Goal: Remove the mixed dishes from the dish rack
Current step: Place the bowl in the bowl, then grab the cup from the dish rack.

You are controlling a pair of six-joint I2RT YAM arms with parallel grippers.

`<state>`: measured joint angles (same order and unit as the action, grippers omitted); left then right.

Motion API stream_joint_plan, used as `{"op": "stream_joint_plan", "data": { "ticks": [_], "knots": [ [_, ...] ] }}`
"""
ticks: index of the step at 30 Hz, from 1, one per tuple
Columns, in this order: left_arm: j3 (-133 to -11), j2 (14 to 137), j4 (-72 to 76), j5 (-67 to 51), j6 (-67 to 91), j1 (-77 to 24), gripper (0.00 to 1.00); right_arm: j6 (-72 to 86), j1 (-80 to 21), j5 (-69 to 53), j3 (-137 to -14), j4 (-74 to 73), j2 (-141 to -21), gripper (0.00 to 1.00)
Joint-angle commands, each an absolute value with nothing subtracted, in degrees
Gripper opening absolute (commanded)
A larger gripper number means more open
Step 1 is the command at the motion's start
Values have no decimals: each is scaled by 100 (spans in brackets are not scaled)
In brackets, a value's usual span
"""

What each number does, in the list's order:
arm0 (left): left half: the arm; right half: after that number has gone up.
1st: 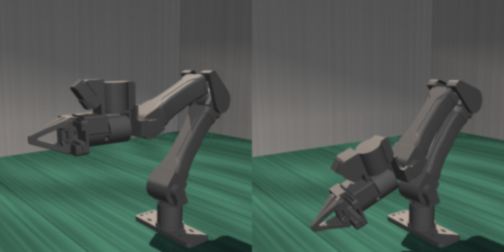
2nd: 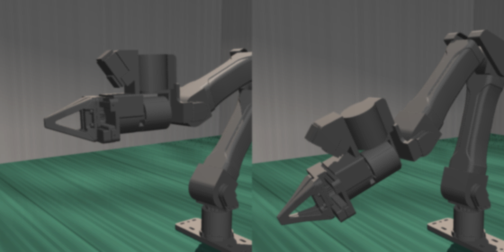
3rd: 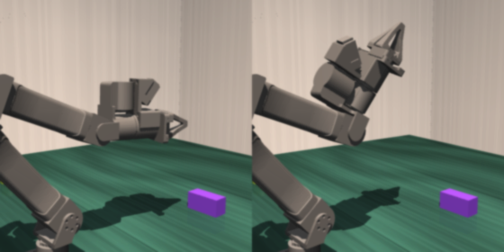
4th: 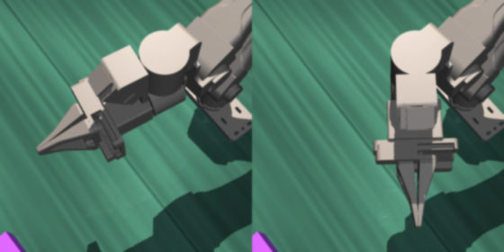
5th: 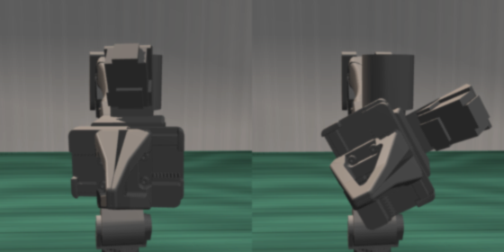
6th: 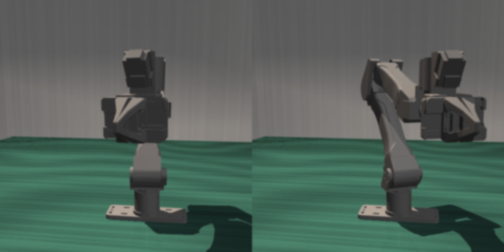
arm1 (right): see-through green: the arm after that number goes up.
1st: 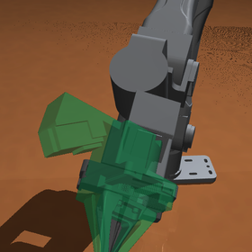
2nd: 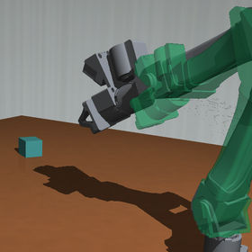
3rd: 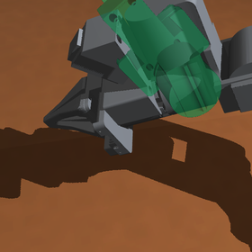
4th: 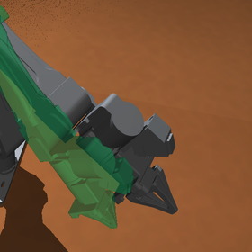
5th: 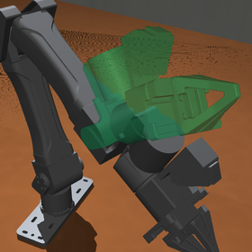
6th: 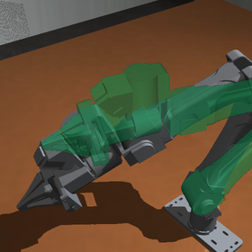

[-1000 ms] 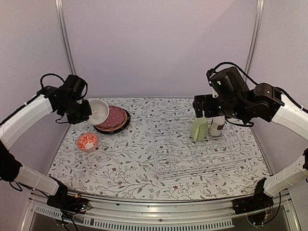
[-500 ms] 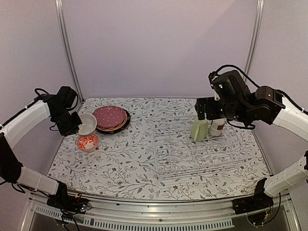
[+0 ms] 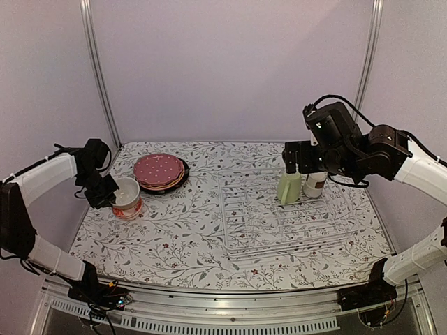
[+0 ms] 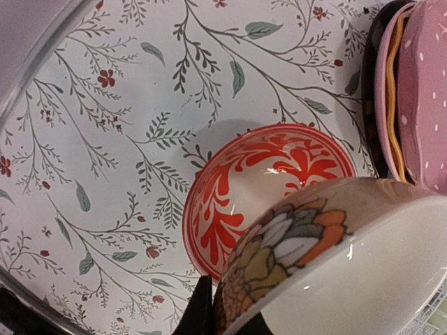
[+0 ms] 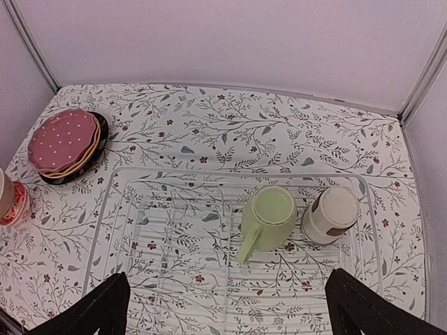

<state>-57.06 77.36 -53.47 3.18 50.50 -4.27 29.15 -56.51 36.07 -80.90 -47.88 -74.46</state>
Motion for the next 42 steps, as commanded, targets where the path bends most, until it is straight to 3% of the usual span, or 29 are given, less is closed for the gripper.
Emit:
{"op": "stream_joint_plan", "data": {
  "ticks": [1, 17, 23, 33, 37, 38, 42],
  "knots": [
    [-5635, 7889, -4799, 44, 5073, -268, 6, 3051, -5575, 3583, -8001, -4723, -7565, 99],
    [-5223, 8161, -4408, -364, 5104, -59, 11, 3221, -5508, 3444, -7953, -4737, -7624, 98],
    [-5159, 8205, -4397, -461, 5123, 0, 18, 3217, -5510, 3376, -7988, -4735, -7694, 98],
    [-5558, 7727, -4798, -403, 5035, -4, 48, 3246, -5412, 3064, -7859, -4762, -7717, 97],
    [-5863, 7308, -5084, -227, 4963, -5, 81, 3365, -5312, 2887, -7782, -4961, -7758, 91],
    [-5920, 7185, -5110, -169, 4953, -1, 95, 3405, -5309, 2910, -7779, -5029, -7788, 89],
    [-6099, 6686, -5100, 63, 4822, -111, 100, 3677, -5306, 3080, -7757, -5204, -8063, 81]
  ]
}}
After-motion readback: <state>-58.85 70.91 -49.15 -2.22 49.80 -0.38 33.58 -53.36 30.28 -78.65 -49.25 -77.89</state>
